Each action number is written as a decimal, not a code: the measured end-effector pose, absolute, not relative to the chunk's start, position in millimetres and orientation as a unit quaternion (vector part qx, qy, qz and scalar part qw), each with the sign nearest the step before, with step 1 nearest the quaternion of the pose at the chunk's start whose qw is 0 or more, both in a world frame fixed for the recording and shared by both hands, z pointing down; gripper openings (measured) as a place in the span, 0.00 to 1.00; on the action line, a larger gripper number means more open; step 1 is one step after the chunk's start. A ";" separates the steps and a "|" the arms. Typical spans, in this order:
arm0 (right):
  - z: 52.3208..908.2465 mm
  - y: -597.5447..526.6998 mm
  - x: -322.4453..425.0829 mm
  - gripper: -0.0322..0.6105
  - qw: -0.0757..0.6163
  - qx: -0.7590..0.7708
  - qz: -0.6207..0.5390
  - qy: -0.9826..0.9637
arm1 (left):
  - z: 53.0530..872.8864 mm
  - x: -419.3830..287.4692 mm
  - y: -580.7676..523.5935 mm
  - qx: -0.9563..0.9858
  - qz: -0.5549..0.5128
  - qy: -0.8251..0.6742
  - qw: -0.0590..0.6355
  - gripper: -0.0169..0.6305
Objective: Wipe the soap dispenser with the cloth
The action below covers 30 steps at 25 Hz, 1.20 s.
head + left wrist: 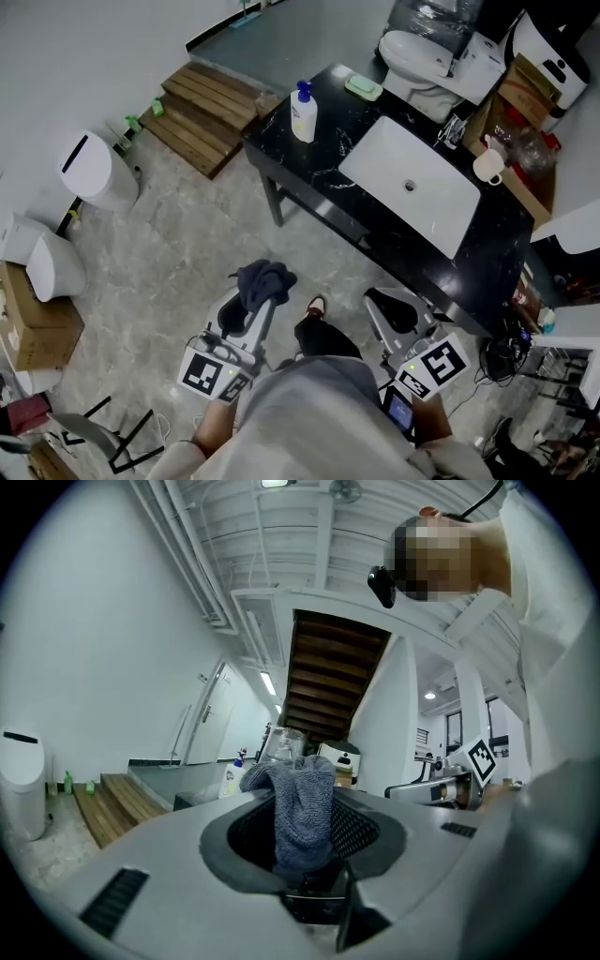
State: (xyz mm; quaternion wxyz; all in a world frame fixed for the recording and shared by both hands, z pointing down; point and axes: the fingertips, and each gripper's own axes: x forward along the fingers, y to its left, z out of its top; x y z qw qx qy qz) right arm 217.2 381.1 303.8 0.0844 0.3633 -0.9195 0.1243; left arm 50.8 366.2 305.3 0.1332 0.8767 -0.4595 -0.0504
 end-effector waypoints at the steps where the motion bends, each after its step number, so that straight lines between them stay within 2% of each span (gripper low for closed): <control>1: 304.4 371.5 217.4 0.06 0.084 0.360 0.124 -0.921 | 305.5 51.9 357.3 0.876 -0.049 -0.461 0.133 0.23; 19: 279.4 258.9 216.8 0.06 0.046 0.310 0.082 -0.946 | 276.4 70.6 249.2 0.876 -0.044 -0.474 0.082 0.23; 30: 291.6 221.2 196.9 0.05 0.057 0.303 0.088 -0.947 | 291.0 67.0 196.2 0.877 -0.035 -0.469 0.097 0.23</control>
